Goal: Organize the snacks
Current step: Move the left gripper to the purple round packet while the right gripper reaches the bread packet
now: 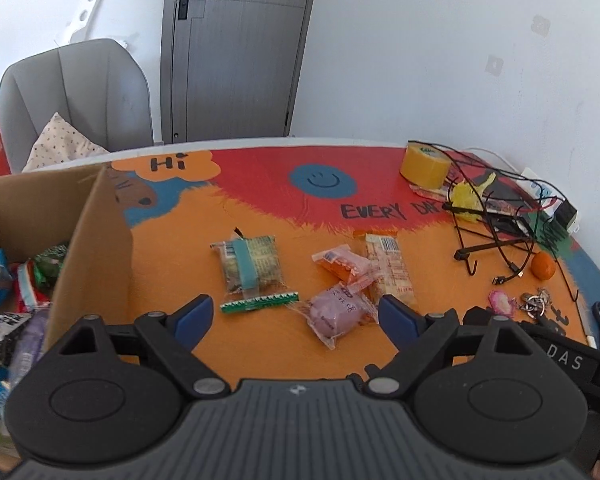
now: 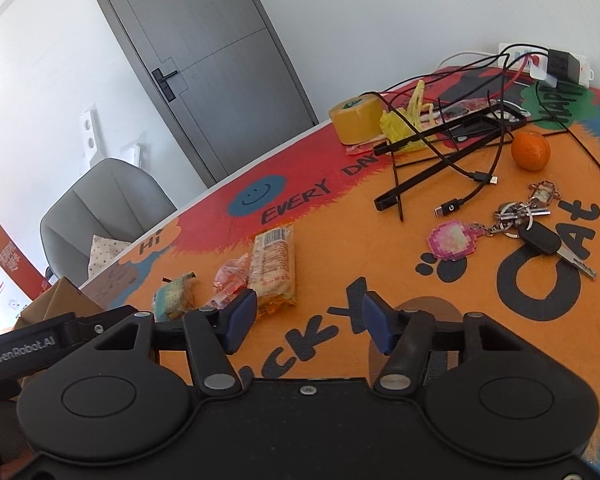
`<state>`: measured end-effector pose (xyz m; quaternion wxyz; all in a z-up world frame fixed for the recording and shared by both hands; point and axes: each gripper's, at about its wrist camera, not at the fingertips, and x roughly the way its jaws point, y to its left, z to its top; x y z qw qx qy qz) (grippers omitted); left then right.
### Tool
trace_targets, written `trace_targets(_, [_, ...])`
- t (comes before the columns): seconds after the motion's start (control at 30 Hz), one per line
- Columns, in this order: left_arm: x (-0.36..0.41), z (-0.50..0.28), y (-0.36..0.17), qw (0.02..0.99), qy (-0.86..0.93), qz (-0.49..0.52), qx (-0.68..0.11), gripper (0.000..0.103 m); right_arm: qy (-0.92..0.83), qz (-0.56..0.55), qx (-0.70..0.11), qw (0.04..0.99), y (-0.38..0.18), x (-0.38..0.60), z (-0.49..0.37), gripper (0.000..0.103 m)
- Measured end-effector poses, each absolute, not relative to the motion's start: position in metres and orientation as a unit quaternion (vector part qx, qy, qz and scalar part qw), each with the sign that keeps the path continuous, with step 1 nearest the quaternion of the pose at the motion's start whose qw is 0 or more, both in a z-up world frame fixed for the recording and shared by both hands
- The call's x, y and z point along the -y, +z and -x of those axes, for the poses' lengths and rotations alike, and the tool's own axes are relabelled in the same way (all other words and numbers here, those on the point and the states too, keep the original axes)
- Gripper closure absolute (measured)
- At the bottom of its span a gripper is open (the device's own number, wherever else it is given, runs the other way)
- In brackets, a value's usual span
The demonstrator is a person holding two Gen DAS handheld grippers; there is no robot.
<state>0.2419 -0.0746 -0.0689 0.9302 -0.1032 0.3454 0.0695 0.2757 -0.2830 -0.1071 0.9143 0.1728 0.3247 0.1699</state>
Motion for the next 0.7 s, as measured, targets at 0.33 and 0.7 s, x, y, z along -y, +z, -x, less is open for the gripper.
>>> trace_targets(0.33, [0.087,-0.268,-0.091,0.923,0.093,0.111,-0.357,0.015,0.178,-0.174,-0.332,0.91,-0.119,0.286,-0.288,0.044])
trace_targets(0.7, [0.098,-0.292,-0.116,0.916,0.096,0.121,-0.37,0.019,0.169,-0.178,-0.338,0.909,-0.125,0.294,-0.3,0.045])
